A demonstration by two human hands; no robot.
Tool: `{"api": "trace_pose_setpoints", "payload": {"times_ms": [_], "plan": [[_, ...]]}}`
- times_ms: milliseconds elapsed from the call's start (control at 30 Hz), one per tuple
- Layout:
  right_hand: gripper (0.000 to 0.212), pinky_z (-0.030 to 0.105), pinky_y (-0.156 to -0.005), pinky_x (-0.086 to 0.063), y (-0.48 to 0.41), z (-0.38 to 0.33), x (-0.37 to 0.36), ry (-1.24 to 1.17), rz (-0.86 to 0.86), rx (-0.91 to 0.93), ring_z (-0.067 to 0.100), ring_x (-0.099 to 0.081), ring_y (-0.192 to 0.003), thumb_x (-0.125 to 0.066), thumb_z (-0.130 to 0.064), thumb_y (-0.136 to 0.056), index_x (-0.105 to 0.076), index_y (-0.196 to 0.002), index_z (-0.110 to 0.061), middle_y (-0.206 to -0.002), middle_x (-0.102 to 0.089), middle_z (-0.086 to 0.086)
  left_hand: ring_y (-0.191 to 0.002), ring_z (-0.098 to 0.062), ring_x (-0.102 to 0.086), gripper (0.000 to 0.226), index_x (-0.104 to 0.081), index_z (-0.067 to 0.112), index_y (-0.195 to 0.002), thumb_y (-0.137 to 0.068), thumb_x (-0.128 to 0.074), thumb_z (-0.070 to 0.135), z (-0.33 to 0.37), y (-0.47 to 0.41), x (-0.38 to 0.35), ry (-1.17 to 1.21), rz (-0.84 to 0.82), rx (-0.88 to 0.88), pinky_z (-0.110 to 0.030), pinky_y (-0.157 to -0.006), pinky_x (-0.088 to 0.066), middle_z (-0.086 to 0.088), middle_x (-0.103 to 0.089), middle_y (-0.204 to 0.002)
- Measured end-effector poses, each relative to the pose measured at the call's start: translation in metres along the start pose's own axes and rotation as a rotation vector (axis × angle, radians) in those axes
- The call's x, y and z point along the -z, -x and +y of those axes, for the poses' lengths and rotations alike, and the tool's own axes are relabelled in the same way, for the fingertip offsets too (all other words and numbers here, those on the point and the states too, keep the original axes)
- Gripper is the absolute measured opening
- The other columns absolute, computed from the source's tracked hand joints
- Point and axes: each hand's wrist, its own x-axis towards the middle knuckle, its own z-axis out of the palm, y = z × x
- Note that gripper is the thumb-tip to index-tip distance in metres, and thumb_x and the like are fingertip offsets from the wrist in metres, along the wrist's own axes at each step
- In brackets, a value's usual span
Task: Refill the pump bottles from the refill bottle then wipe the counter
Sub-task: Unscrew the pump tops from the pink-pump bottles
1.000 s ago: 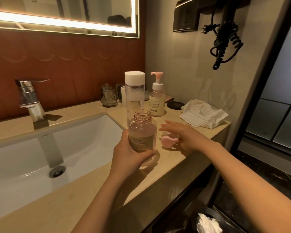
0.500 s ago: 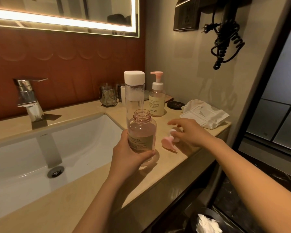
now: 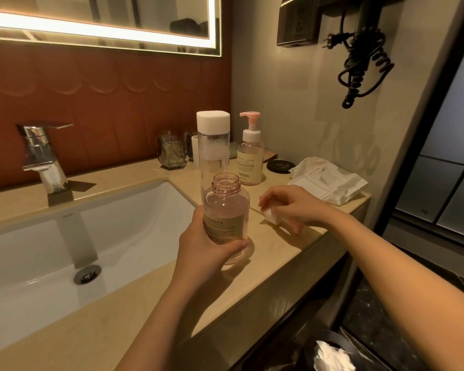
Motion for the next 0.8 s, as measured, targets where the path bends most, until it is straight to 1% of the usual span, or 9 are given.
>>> {"api": "trace_pose_setpoints", "payload": {"times_ms": [67, 100, 133, 233, 333, 433, 533, 600, 800], "plan": [[0.030, 0.014, -0.063, -0.053, 0.001, -0.002, -0.005, 0.023, 0.025, 0.030, 0.012, -0.057, -0.102, -0.053, -0.001, -0.088, -0.063, -0.097, -0.028, -0.106, -0.059, -0.013, -0.102, -0.003, -0.045, 0.076, -0.035, 0.035, -0.124, -0.065, -0.083, 0.034, 0.001, 0.000, 0.000, 0.004, 0.000, 0.005, -0.006, -0.068, -0.035, 0.019, -0.045, -0.112], [0.030, 0.010, -0.057, -0.049, 0.001, -0.002, -0.007, 0.023, 0.039, 0.038, 0.009, -0.056, -0.102, -0.053, -0.001, -0.090, -0.062, -0.099, -0.027, -0.106, -0.059, -0.013, -0.102, -0.003, -0.045, 0.075, -0.034, 0.036, -0.122, -0.065, -0.083, 0.034, 0.000, -0.001, 0.000, 0.005, 0.000, 0.005, -0.006, -0.068, -0.036, 0.019, -0.044, -0.112], [0.030, 0.011, -0.058, -0.048, -0.001, -0.001, -0.009, 0.025, 0.060, 0.044, 0.007, -0.055, -0.103, -0.053, -0.002, -0.090, -0.062, -0.102, -0.027, -0.107, -0.058, -0.013, -0.102, -0.003, -0.045, 0.075, -0.033, 0.038, -0.120, -0.065, -0.083, 0.034, 0.000, -0.001, -0.001, 0.006, -0.001, 0.006, -0.005, -0.068, -0.036, 0.019, -0.044, -0.111], [0.030, 0.021, -0.078, -0.053, -0.009, 0.000, -0.012, 0.018, 0.133, 0.058, 0.012, -0.053, -0.115, -0.054, -0.004, -0.090, -0.063, -0.108, -0.027, -0.114, -0.058, -0.012, -0.101, -0.002, -0.045, 0.075, -0.032, 0.039, -0.119, -0.064, -0.084, 0.035, 0.000, -0.001, 0.000, 0.006, 0.001, 0.006, -0.005, -0.069, -0.035, 0.020, -0.044, -0.110], [0.027, 0.015, -0.075, -0.049, -0.018, -0.001, -0.015, -0.003, 0.176, 0.043, 0.013, -0.050, -0.120, -0.058, -0.010, -0.091, -0.061, -0.112, -0.026, -0.126, -0.057, -0.008, -0.102, -0.003, -0.045, 0.078, -0.035, 0.035, -0.125, -0.064, -0.084, 0.035, 0.000, -0.003, -0.001, 0.008, 0.001, 0.008, -0.005, -0.070, -0.037, 0.020, -0.045, -0.111], [0.027, 0.033, -0.097, -0.041, -0.029, -0.003, -0.011, -0.081, 0.221, 0.047, 0.015, -0.049, -0.122, -0.060, -0.013, -0.091, -0.062, -0.116, -0.022, -0.131, -0.057, -0.003, -0.102, -0.003, -0.047, 0.080, -0.035, 0.035, -0.127, -0.063, -0.084, 0.036, -0.001, -0.007, -0.003, 0.013, -0.006, -0.004, -0.007, -0.069, -0.038, 0.020, -0.046, -0.111], [0.028, 0.033, -0.097, -0.045, -0.041, -0.004, -0.002, -0.107, 0.337, 0.055, 0.010, -0.053, -0.109, -0.061, -0.016, -0.090, -0.061, -0.118, -0.018, -0.125, -0.060, -0.001, -0.096, 0.001, -0.049, 0.081, -0.035, 0.038, -0.126, -0.062, -0.084, 0.038, -0.003, -0.012, -0.003, 0.021, -0.020, -0.004, -0.006, -0.070, -0.039, 0.026, -0.047, -0.107], [0.031, 0.032, -0.096, -0.045, -0.051, -0.005, 0.004, -0.154, 0.424, 0.055, 0.013, -0.054, -0.111, -0.062, -0.015, -0.090, -0.059, -0.121, -0.015, -0.126, -0.059, 0.002, -0.094, 0.003, -0.050, 0.080, -0.035, 0.040, -0.124, -0.061, -0.084, 0.038, -0.004, -0.014, -0.003, 0.021, -0.024, -0.004, -0.006, -0.071, -0.040, 0.031, -0.047, -0.102], [0.071, 0.042, -0.103, -0.038, -0.098, -0.004, 0.013, -0.332, 0.450, -0.109, 0.026, -0.039, -0.133, -0.067, -0.017, -0.086, -0.027, -0.144, -0.016, -0.148, -0.037, 0.007, -0.101, 0.001, -0.051, 0.079, -0.034, 0.043, -0.123, -0.062, -0.083, 0.038, -0.005, -0.016, -0.009, 0.032, -0.009, 0.005, -0.008, -0.072, -0.043, 0.027, -0.049, -0.110]]}}
